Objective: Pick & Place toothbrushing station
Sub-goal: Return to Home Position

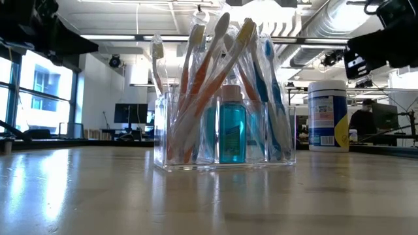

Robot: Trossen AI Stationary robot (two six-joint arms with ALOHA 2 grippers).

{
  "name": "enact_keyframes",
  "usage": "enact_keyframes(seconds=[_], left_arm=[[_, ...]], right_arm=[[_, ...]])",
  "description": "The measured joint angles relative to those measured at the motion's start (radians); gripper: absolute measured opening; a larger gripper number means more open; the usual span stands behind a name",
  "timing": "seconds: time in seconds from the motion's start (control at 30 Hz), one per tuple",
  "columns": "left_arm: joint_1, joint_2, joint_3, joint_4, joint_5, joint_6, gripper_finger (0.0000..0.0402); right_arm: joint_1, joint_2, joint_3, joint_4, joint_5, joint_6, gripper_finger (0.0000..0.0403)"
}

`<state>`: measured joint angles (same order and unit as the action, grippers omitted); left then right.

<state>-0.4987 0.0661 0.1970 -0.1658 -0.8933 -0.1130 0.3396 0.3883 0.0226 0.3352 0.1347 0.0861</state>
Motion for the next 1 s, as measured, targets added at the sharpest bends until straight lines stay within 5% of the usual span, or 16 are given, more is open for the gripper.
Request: enact_keyframes(seconds=[0.43, 0.7, 0.9, 1.0], left_arm=[[0.0, 0.007, -0.135, 0.084, 0.032, -0.09, 0.0002], [0.0, 0.022, -0.173, 0.217, 0.17, 0.042, 0.0002], [0.012, 0.022, -0.175, 0.264, 0.424, 0.107, 0.0002], [0.047, 0.021, -0.18, 0.27, 0.437, 0.088, 0.0002]], right_arm=[[-0.041, -0.14, -0.014, -0.174, -0.036, 0.048, 0.0003], [-0.041, -0.139, -0.014, -0.218, -0.032, 0.057, 0.0002], [-0.041, -0.139, -0.015, -0.219, -0.029, 0.068, 0.0002], [-0.041, -0.139, -0.015, -0.225, -0.029, 0.046, 0.0002]])
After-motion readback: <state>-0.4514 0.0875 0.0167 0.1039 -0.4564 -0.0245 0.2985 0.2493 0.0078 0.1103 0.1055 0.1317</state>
